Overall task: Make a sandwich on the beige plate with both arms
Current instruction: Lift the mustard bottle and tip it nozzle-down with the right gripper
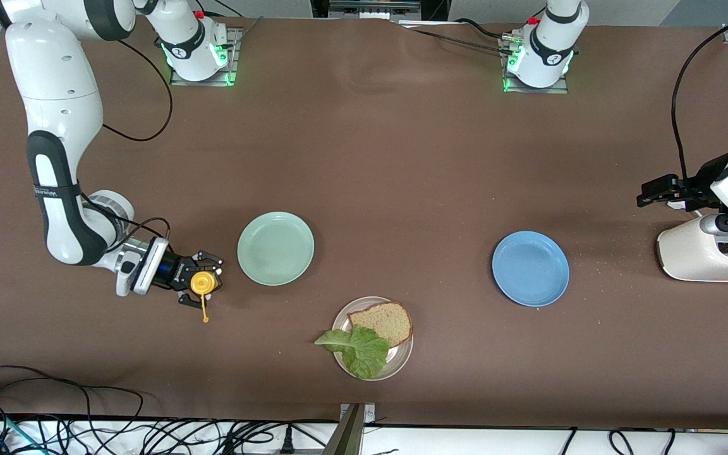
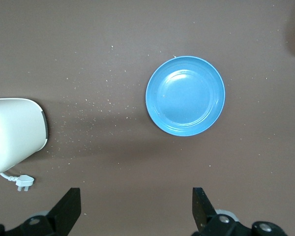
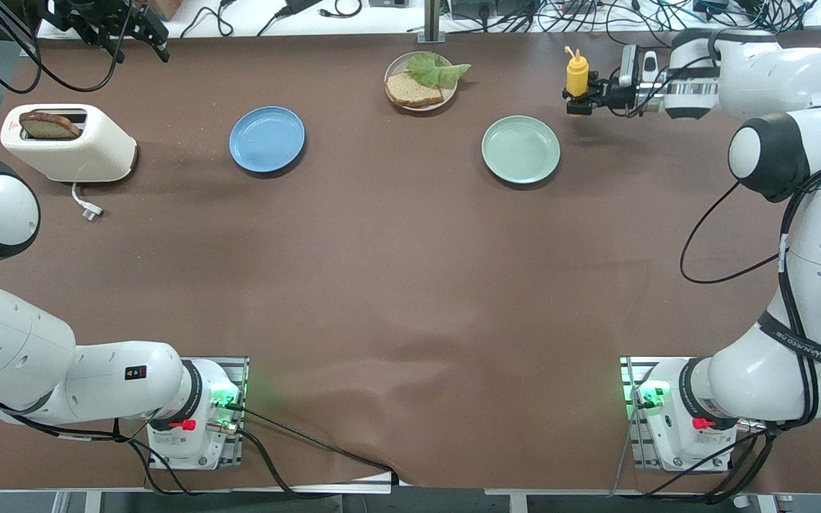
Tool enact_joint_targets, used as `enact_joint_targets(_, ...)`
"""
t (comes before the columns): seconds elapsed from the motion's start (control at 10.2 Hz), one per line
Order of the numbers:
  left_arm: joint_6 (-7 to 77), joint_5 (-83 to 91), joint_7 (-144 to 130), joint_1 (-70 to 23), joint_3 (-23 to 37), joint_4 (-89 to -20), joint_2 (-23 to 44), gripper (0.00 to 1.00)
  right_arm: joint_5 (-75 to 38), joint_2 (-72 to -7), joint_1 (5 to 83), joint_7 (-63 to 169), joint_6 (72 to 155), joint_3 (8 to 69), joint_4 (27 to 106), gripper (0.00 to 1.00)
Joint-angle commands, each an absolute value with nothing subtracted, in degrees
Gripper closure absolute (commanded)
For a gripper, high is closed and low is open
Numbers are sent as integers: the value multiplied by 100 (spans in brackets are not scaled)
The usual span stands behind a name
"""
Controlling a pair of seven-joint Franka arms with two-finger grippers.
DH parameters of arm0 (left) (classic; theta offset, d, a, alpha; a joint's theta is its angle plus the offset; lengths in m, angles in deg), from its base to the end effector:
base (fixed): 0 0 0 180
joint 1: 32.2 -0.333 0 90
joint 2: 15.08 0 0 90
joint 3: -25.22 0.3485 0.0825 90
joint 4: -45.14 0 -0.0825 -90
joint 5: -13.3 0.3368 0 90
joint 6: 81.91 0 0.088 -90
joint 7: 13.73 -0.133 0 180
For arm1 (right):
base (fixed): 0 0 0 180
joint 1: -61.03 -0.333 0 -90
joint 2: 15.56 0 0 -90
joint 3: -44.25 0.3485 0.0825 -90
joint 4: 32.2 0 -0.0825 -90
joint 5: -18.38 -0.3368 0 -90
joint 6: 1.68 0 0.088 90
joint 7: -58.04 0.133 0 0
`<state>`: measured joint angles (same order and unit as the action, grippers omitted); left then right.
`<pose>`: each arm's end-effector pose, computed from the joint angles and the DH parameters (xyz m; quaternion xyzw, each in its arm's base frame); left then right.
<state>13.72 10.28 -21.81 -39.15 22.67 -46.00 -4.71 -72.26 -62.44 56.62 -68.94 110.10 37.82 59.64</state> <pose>0.5630 0.0388 0.5336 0.9978 -0.0280 -0.0476 0.0355 0.6826 0.0811 0.2096 -0.6877 -0.4474 -0.4296 0.3773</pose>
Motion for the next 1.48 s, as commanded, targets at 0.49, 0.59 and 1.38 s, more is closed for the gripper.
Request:
enact_joint_targets(0.49,1319,970,-2173,-3940,2267,-4609,-506,0,-4015,-6134,4627,-2568,13049,3774,4508,100)
enact_joint_targets(0.59,1310,970,-2173,-3949,2267,-4609,-506,0,-3372,-6178,4478,-2136,13251,3774,4419,100)
enact_joint_targets(1.38,1319,1594,-2243,-4090,2285,-4583,-506,0,215,-6969,3625,755,14510,3766,3979,100)
